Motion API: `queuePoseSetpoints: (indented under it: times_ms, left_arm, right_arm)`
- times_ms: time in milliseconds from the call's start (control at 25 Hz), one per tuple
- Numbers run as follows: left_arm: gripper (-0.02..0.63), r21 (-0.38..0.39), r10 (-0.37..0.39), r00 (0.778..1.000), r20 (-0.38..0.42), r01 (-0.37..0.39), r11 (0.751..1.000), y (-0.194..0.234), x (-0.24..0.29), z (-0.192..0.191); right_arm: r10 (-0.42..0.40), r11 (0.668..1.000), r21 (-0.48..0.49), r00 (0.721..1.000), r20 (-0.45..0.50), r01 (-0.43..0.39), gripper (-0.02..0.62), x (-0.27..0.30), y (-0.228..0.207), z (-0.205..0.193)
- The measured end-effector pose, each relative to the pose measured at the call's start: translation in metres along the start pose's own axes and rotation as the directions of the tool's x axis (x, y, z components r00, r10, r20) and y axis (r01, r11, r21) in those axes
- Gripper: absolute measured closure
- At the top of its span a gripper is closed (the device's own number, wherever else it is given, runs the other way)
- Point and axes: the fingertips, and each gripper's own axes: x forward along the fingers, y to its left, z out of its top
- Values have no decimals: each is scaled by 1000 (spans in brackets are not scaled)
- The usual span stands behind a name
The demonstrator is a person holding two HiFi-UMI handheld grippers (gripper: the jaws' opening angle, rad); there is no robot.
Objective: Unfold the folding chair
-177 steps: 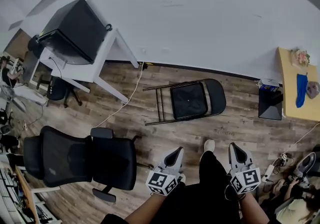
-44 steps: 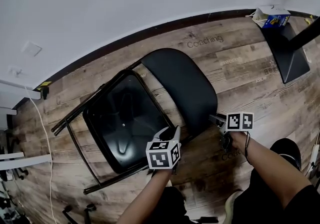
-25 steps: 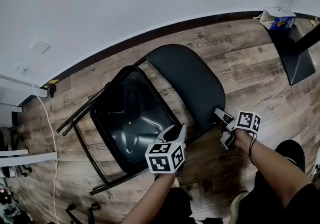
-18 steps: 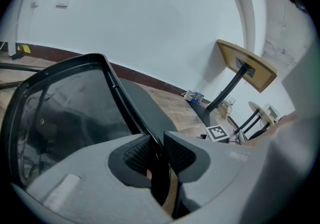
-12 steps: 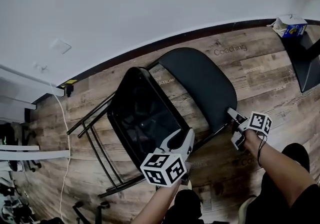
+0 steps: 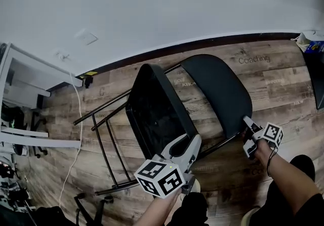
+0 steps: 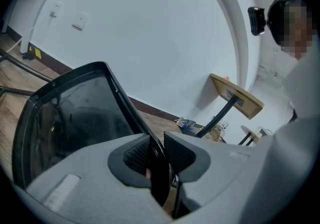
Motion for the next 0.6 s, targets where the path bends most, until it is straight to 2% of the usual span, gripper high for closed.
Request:
queuePoseSetpoints:
  times_ms: [120,280,360,520,600]
  left_arm:
    - [520,-8,-1,1000,22,1,1000,1,-6,4]
    - [522,-18,-7,1000,21,7,1000,1,-10,-5]
    - [525,-25,-9,1000,28,10,1000,1,-13,-7]
    - [525,-32,-12,999,35,13,999,1,-12,-4]
    - [525,-32,-14,999,31,15,999,1,-11,-5]
  right_arm:
    - [-5,1000,-10,1000,14,5,417,9,-4,-2]
    - [-76,997,3,997,-3,76,414,12,-23,-22]
    - [-79,996,30,997,-18,79,411,12,-25,-31]
    - [24,989,146,999,-41,-18,411,13,-18,-67]
    - [94,975,203,996,4,-93,408,17,-16,-85]
